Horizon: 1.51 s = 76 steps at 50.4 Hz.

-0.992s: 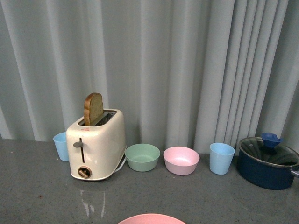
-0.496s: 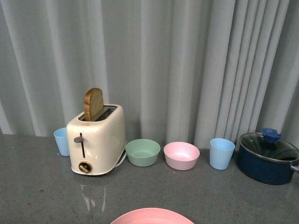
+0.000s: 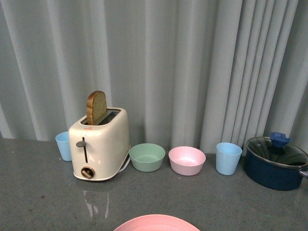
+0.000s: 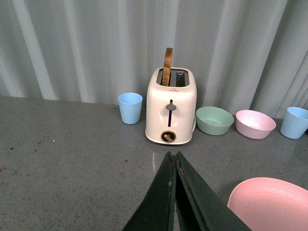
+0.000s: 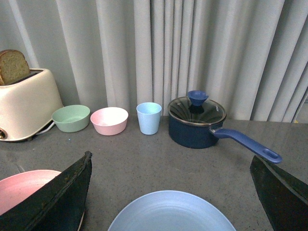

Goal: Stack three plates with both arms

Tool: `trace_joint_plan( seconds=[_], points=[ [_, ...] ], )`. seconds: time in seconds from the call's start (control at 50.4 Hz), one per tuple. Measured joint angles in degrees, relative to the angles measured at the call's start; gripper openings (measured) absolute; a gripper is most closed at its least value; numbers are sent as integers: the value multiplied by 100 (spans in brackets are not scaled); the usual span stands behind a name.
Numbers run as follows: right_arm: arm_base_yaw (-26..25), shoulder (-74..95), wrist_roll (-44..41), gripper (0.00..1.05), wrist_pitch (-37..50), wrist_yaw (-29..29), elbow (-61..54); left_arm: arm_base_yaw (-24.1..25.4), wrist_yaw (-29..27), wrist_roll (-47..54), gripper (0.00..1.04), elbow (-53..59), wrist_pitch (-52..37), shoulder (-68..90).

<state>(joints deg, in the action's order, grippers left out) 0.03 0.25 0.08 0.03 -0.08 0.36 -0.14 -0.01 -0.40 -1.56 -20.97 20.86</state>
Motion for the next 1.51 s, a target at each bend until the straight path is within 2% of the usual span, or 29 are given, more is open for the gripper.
trace_joint_plan(
  seconds=[0.476,0.575,0.813,0.892,0.952,1.13,1.21,1.289,1.507],
  points=[
    [0,0,0,97,0,0,0,0,-2,0,4,0,1062,-1073],
    [0,0,0,97,0,0,0,0,2,0,4,-2,2002,-1812],
    [0,0,0,97,0,0,0,0,0,-4,4,-2,2092,-2063],
    [0,0,0,97,0,0,0,0,0,0,19,-2,2094,-2063],
    [0,0,2,97,0,0,0,0,0,0,35,-2,2094,-2063],
    [0,0,0,97,0,0,0,0,0,0,64,-2,2094,-2065],
    [0,0,0,97,0,0,0,0,0,0,85,-2,2094,-2065],
    [0,0,0,97,0,-2,0,0,0,0,99,-2,2094,-2065],
    [-4,13,2,97,-15,-24,2,0,0,15,98,-2,2094,-2065]
  ],
)
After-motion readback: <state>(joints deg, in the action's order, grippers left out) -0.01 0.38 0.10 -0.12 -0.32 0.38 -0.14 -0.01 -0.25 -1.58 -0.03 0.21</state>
